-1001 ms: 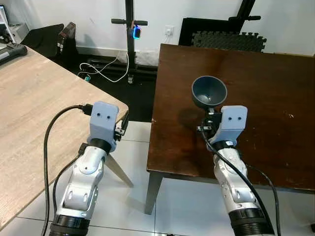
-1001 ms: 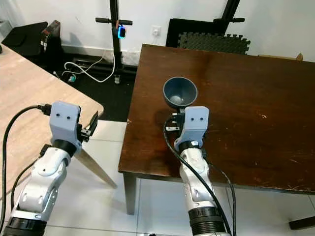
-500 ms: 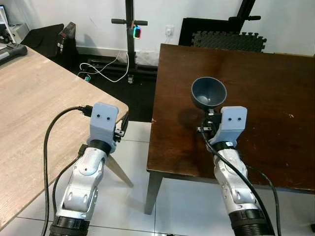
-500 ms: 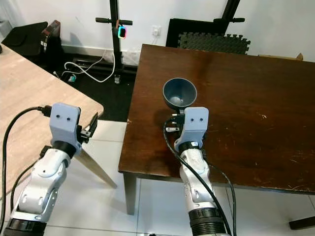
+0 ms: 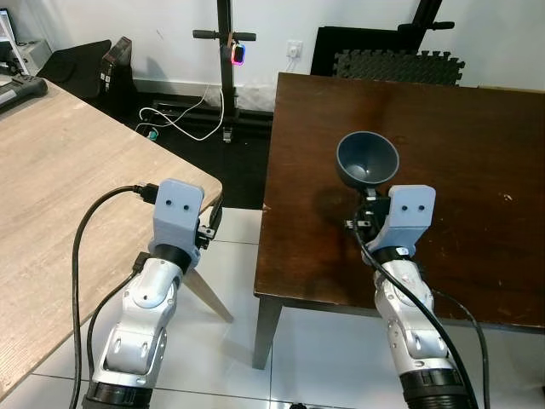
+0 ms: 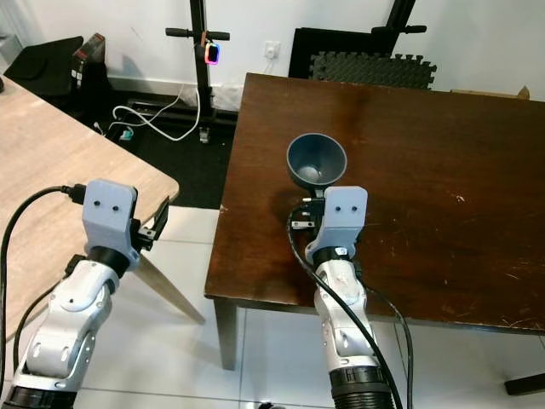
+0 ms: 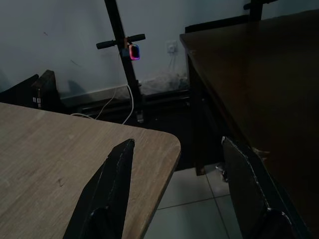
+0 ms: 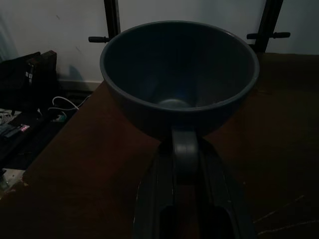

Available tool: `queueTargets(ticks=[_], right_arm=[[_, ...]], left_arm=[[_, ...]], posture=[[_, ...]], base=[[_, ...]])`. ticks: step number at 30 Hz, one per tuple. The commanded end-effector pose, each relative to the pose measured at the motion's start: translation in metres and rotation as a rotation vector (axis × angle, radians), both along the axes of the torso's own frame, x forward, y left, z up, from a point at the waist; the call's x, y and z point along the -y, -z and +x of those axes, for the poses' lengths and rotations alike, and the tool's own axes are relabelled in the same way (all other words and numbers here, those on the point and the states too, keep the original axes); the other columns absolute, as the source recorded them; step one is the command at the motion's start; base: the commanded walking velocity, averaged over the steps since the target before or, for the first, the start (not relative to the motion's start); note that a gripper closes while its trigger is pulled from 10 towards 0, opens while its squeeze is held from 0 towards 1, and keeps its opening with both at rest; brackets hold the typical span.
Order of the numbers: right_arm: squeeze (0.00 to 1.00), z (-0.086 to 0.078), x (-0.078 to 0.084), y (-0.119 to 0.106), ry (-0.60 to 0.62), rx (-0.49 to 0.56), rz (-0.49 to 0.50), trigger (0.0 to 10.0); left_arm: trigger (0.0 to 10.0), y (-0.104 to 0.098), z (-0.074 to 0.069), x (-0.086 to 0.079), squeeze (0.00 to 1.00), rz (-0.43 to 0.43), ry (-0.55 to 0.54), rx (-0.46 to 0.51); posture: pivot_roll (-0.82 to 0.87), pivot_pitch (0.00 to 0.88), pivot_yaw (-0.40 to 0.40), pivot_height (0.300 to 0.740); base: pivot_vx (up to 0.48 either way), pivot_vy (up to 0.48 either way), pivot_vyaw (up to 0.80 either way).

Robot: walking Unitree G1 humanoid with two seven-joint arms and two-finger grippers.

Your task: Setting the table

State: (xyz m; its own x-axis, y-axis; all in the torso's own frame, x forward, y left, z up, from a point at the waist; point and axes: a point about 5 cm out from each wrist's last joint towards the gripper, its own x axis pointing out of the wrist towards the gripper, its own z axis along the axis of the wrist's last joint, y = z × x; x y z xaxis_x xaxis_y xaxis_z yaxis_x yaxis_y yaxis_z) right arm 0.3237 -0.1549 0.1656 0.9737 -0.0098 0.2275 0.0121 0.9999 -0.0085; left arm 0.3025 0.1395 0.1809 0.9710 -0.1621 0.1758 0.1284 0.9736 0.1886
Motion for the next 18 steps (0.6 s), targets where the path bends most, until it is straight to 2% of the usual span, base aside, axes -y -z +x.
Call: queueTargets(ticks=[1,10,11,13,14,16,18], right_arm=[[0.00,-0.002,0.001,-0.002,0.005,0.007,-0.003,10.0],[0.00,-0.001,0.002,-0.004,-0.010,0.008,-0.012,10.0],[0.00,0.000,0.006,-0.002,-0.015,-0.016,-0.063,10.0],[0.00,0.000,0.006,-0.003,-0.051,-0.014,-0.085,10.0],[0.00,-0.002,0.004,-0.005,-0.155,-0.019,-0.086,10.0],[0.00,-0.005,-0.003,-0.007,-0.274,-0.026,-0.087,10.0],[0.00,-0.006,-0.006,-0.006,-0.320,-0.043,-0.091,10.0]], left_arm=[[10.0,0.002,-0.001,-0.002,0.00,-0.004,-0.001,-0.017],[10.0,0.008,-0.002,0.001,0.00,-0.005,-0.002,-0.036],[10.0,0.013,-0.003,0.001,0.00,0.000,-0.008,-0.048],[10.0,0.014,-0.003,0.001,0.00,0.001,-0.011,-0.051],[10.0,0.016,-0.004,-0.002,0.00,0.005,-0.022,-0.055],[10.0,0.017,-0.004,-0.006,0.00,0.010,-0.036,-0.060],[10.0,0.018,-0.004,-0.009,0.00,0.015,-0.044,-0.065]], posture=[[0.05,0.153,0.065,0.740],[0.04,0.137,0.050,0.740],[0.04,0.126,0.042,0.740],[0.04,0.126,0.042,0.740],[0.04,0.119,0.039,0.740],[0.04,0.115,0.041,0.740],[0.04,0.112,0.039,0.740]], base=[[0.000,0.000,0.00],[0.000,0.000,0.00],[0.000,0.000,0.00],[0.000,0.000,0.00],[0.000,0.000,0.00],[0.000,0.000,0.00],[0.000,0.000,0.00]])
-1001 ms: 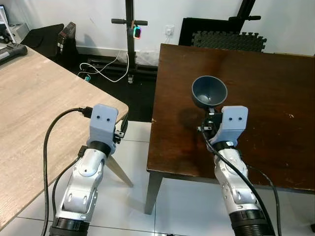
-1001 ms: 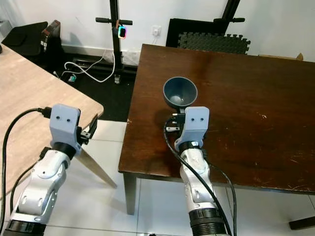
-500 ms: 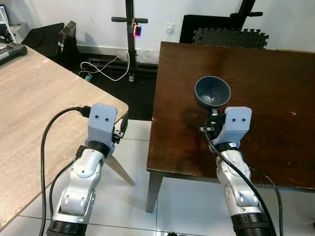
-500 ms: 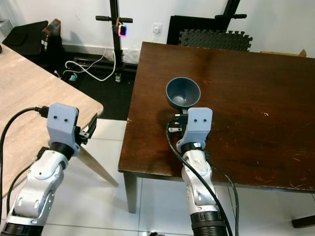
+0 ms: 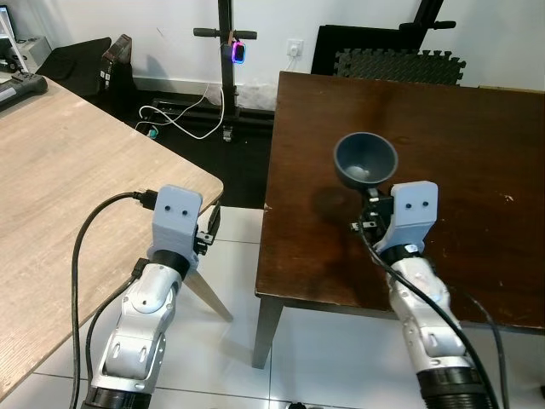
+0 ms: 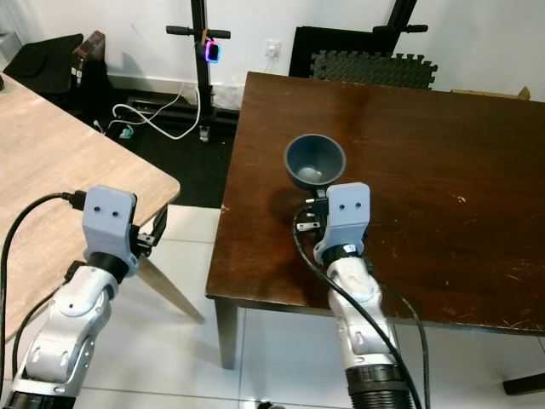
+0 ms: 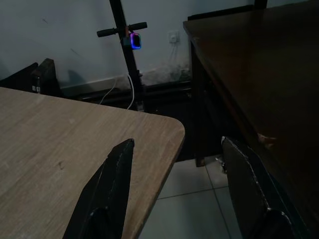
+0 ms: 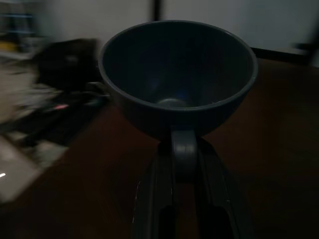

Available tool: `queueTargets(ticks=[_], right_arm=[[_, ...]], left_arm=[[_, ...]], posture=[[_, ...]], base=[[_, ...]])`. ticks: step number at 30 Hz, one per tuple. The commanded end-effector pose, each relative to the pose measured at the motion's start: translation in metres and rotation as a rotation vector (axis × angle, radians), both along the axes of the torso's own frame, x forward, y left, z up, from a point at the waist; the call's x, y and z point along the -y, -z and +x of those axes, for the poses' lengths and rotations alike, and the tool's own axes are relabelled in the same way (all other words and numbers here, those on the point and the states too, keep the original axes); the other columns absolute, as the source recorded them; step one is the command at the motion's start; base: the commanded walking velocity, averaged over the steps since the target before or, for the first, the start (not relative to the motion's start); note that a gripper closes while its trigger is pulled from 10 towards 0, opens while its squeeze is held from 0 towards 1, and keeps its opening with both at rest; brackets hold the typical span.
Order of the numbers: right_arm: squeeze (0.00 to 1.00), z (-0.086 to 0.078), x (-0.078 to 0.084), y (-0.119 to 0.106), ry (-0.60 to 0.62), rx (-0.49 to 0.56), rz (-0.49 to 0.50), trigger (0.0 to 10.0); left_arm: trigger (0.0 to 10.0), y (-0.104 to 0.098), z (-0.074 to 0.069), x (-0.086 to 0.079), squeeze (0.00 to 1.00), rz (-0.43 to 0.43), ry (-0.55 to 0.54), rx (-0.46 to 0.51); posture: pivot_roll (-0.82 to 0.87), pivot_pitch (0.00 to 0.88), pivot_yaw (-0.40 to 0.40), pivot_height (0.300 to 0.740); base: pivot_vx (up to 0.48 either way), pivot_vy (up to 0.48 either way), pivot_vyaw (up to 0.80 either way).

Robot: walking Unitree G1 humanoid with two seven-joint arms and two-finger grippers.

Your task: Setting the table

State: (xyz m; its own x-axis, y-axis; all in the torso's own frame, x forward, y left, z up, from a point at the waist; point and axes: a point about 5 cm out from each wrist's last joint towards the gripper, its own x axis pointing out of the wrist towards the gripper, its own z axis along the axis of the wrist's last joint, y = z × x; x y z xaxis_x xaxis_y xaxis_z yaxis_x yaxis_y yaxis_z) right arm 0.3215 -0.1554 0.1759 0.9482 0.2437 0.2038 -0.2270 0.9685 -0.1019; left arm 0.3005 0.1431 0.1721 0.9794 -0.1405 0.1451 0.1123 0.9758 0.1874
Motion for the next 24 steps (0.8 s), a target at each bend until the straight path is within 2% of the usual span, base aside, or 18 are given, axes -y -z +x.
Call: queueTargets(ticks=[1,2,3,5,7,9,11,12,13,16,17,18,20,24], right_arm=[[0.00,-0.004,-0.007,0.004,-0.077,-0.034,0.001,10.0],[0.00,-0.004,-0.013,0.008,-0.129,-0.069,-0.011,10.0],[0.00,-0.004,-0.013,0.008,-0.129,-0.069,-0.011,10.0],[0.00,-0.004,-0.033,0.013,-0.216,-0.112,-0.025,10.0],[0.00,-0.004,-0.038,0.014,-0.235,-0.121,-0.034,10.0],[0.00,-0.004,-0.047,0.013,-0.279,-0.130,0.008,10.0],[0.00,-0.001,-0.049,0.012,-0.265,-0.140,0.025,10.0],[0.00,0.007,-0.047,0.008,-0.193,-0.133,0.064,10.0],[0.00,0.010,-0.045,0.006,-0.155,-0.128,0.077,10.0],[0.00,0.016,-0.036,-0.001,-0.068,-0.096,0.126,10.0],[0.00,0.021,-0.024,-0.006,0.031,-0.067,0.123,10.0],[0.00,0.021,-0.024,-0.006,0.031,-0.067,0.123,10.0],[0.00,0.024,-0.008,-0.014,0.126,-0.022,0.063,10.0],[0.00,0.024,0.000,-0.015,0.158,-0.026,0.063,10.0]], left_arm=[[10.0,0.009,-0.002,-0.005,0.00,0.012,-0.021,-0.034],[10.0,0.010,-0.002,-0.009,0.00,0.009,-0.033,-0.039],[10.0,0.010,-0.002,-0.009,0.00,0.009,-0.033,-0.039],[10.0,0.011,-0.002,-0.015,0.00,0.018,-0.051,-0.044],[10.0,0.011,-0.002,-0.016,0.00,0.022,-0.054,-0.044],[10.0,0.010,-0.003,-0.021,0.00,0.031,-0.071,-0.036],[10.0,0.008,-0.003,-0.026,0.00,0.038,-0.095,-0.026],[10.0,0.006,-0.005,-0.035,0.00,0.042,-0.132,-0.014],[10.0,0.006,-0.006,-0.038,0.00,0.043,-0.140,-0.013],[10.0,0.006,-0.008,-0.038,0.00,0.034,-0.120,-0.016],[10.0,0.006,-0.010,-0.033,0.00,0.021,-0.084,-0.016],[10.0,0.006,-0.010,-0.033,0.00,0.021,-0.084,-0.016],[10.0,0.005,-0.012,-0.021,0.00,-0.003,-0.029,-0.017],[10.0,0.005,-0.012,-0.016,0.00,-0.006,-0.013,-0.016]], posture=[[0.04,0.112,0.039,0.740],[0.04,0.112,0.039,0.740],[0.04,0.112,0.039,0.740],[0.04,0.109,0.039,0.740],[0.04,0.109,0.039,0.740],[0.04,0.106,0.038,0.740],[0.04,0.106,0.037,0.740],[0.06,0.107,0.033,0.740],[0.06,0.107,0.033,0.740],[0.06,0.108,0.027,0.740],[0.07,0.108,0.021,0.740],[0.07,0.108,0.021,0.740],[0.07,0.108,0.019,0.740],[0.07,0.106,0.033,0.740]], base=[[0.000,0.000,0.00],[0.000,0.000,0.00],[0.000,0.000,0.00],[0.000,0.000,0.00],[0.000,0.000,0.00],[0.000,0.000,0.00],[0.000,0.000,0.00],[0.000,0.000,0.00],[0.000,0.000,0.00],[0.000,0.000,0.00],[0.000,0.000,0.00],[0.000,0.000,0.00],[0.000,0.000,0.00],[0.000,0.000,0.00]])
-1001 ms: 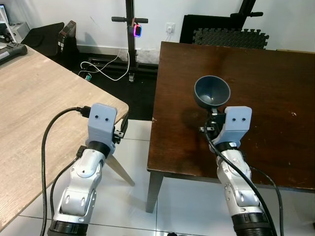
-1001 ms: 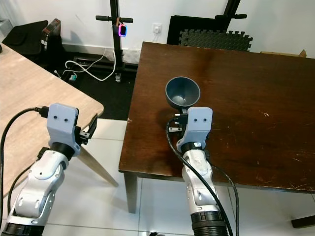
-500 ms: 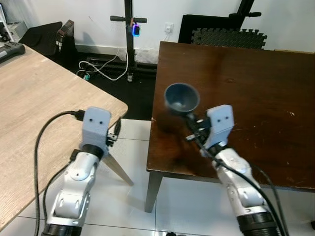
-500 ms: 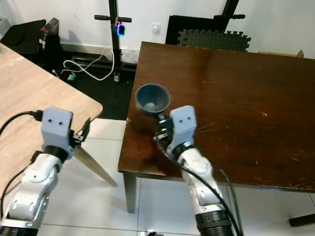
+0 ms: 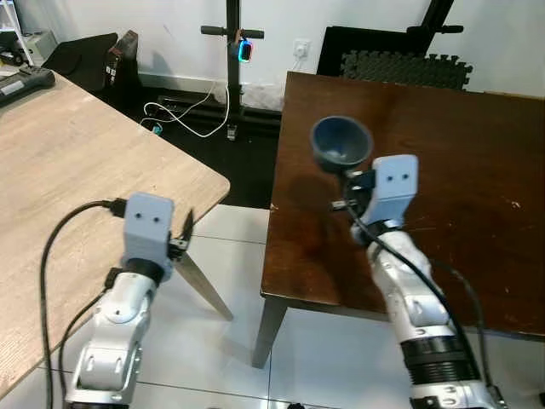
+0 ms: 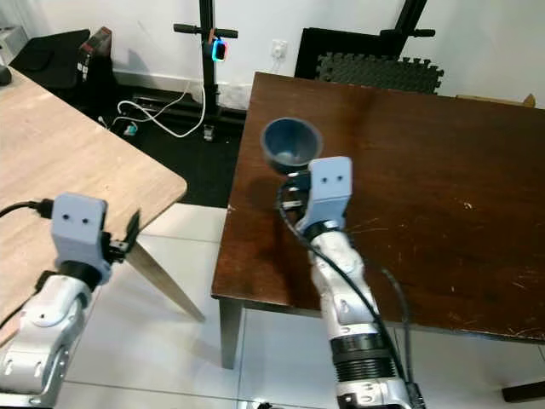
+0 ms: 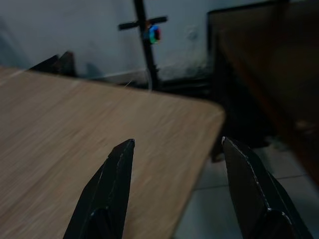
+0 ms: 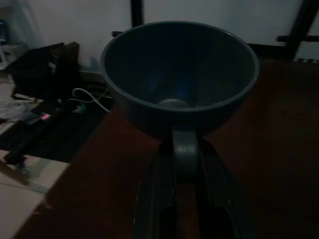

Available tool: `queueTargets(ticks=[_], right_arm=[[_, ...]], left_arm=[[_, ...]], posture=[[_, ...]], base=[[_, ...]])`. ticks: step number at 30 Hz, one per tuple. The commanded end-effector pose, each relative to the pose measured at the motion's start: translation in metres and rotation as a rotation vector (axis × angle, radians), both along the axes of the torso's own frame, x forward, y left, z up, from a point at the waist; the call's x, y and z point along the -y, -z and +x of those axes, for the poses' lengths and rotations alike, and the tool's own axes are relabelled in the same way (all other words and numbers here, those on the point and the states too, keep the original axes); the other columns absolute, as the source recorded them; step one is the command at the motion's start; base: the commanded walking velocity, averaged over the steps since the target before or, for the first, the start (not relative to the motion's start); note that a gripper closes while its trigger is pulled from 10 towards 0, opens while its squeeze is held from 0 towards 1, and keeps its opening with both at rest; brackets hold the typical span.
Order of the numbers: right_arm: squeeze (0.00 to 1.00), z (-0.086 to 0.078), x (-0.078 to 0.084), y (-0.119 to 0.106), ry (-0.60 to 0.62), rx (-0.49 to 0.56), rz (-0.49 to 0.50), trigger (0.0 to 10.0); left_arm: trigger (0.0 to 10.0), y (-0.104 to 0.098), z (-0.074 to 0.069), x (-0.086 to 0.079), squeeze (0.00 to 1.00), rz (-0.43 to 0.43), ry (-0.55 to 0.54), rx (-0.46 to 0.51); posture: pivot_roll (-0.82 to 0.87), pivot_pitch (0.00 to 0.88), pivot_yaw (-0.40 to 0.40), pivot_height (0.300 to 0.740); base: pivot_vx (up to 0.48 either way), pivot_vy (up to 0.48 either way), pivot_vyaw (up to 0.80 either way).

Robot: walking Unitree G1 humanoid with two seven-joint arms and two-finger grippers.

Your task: Setting the table

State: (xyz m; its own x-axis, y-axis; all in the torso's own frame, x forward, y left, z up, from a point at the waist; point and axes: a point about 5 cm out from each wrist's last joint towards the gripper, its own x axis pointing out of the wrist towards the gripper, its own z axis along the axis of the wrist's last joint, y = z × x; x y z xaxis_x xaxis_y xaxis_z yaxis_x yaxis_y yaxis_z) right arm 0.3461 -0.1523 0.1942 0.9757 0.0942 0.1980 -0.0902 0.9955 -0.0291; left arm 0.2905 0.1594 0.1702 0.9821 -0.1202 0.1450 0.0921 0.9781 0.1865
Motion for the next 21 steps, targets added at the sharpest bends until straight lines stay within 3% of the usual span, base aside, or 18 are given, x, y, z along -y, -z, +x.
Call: queueTargets(ticks=[1,15,21], right_arm=[[0.00,0.000,0.005,0.004,0.029,-0.006,-0.020,10.0],[0.00,-0.004,0.012,0.012,0.072,-0.015,-0.043,10.0],[0.00,-0.007,0.007,0.007,-0.007,0.006,-0.047,10.0]], left_arm=[[10.0,0.003,-0.002,0.001,0.00,-0.009,0.009,-0.017],[10.0,0.001,0.008,0.004,0.00,0.001,0.024,-0.008],[10.0,-0.001,0.009,0.006,0.00,0.000,0.030,-0.004]], posture=[[0.07,0.106,0.033,0.740],[0.11,0.075,0.042,0.740],[0.11,0.072,0.051,0.740]], base=[[0.000,0.000,0.00],[0.000,0.000,0.00],[0.000,0.000,0.00]])
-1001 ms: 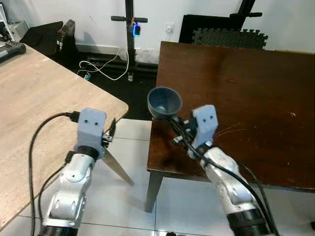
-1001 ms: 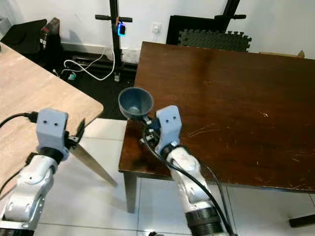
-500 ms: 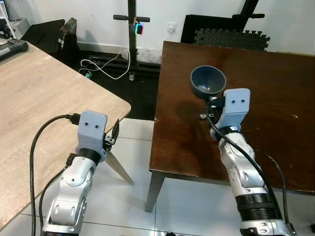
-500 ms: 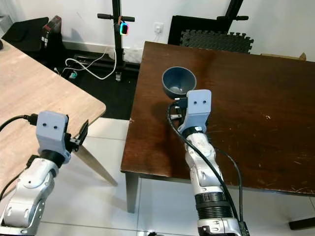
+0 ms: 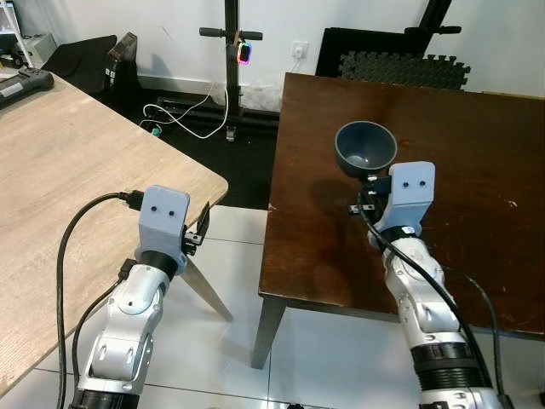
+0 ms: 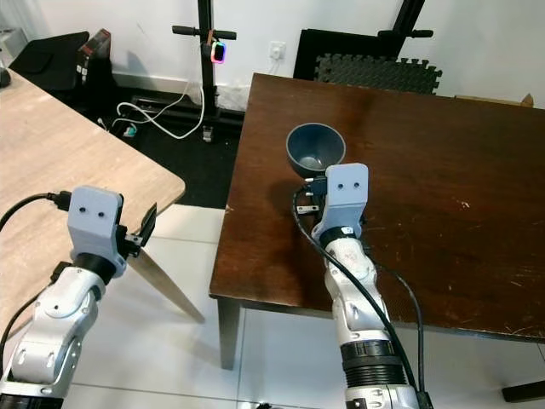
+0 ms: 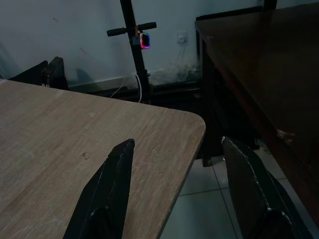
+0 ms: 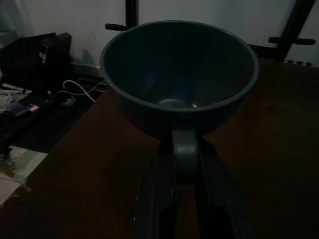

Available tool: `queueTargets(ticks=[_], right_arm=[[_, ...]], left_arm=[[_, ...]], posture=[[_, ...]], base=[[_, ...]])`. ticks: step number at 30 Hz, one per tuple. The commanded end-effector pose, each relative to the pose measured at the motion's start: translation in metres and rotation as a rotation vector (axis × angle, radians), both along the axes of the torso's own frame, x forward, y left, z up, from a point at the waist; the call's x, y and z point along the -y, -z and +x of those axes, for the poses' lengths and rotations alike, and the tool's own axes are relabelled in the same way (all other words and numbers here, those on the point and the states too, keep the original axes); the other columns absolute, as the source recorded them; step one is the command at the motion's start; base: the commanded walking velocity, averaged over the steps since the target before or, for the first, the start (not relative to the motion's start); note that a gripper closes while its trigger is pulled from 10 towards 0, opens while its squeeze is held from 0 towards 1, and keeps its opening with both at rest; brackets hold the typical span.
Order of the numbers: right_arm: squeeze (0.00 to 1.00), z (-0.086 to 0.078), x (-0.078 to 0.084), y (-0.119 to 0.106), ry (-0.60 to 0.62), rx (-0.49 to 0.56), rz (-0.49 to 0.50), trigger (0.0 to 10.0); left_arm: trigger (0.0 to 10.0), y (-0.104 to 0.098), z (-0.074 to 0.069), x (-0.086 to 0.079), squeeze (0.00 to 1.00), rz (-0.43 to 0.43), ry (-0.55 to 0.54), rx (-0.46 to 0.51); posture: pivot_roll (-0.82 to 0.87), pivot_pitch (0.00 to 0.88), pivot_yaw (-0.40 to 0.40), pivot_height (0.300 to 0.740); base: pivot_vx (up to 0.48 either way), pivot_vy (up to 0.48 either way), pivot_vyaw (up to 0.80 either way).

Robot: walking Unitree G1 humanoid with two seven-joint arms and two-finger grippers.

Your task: Setting the table

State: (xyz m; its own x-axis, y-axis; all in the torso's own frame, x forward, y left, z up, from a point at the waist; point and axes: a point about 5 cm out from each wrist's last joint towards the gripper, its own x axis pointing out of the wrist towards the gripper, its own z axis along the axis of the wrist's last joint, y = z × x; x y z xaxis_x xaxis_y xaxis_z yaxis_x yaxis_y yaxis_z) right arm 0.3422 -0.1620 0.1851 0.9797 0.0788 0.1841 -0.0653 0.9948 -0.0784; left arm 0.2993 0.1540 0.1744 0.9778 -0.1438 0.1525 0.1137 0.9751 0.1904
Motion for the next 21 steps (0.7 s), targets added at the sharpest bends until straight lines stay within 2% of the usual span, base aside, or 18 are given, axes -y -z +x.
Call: queueTargets(ticks=[1,2,4,7,13,18,21], right_arm=[[0.00,-0.003,-0.002,-0.002,-0.033,0.015,0.003,10.0],[0.00,-0.007,-0.009,-0.005,-0.119,0.033,0.030,10.0],[0.00,-0.011,-0.013,-0.011,-0.173,0.069,0.074,10.0],[0.00,-0.016,-0.013,-0.029,-0.184,0.175,0.162,10.0],[0.00,-0.018,-0.010,-0.047,-0.152,0.264,0.169,10.0],[0.00,-0.020,-0.011,-0.053,-0.179,0.283,0.169,10.0],[0.00,-0.018,-0.013,-0.038,-0.183,0.214,0.125,10.0]], left_arm=[[10.0,0.004,0.000,0.000,0.00,-0.003,0.007,-0.012],[10.0,0.004,0.000,0.000,0.00,-0.001,0.009,-0.013],[10.0,0.003,0.001,0.000,0.00,-0.001,0.010,-0.012],[10.0,0.002,0.001,0.000,0.00,0.000,0.012,-0.009],[10.0,0.002,0.001,0.001,0.00,0.000,0.012,-0.008],[10.0,0.003,0.001,0.002,0.00,-0.001,0.013,-0.010],[10.0,0.003,0.001,0.002,0.00,-0.002,0.013,-0.012]], posture=[[0.11,0.072,0.051,0.740],[0.11,0.072,0.054,0.740],[0.11,0.074,0.056,0.740],[0.10,0.075,0.056,0.740],[0.10,0.077,0.058,0.740],[0.10,0.079,0.057,0.740],[0.10,0.080,0.056,0.740]], base=[[0.000,0.000,0.00],[0.000,0.000,0.00],[0.000,0.000,0.00],[0.000,0.000,0.00],[0.000,0.000,0.00],[0.000,0.000,0.00],[0.000,0.000,0.00]])
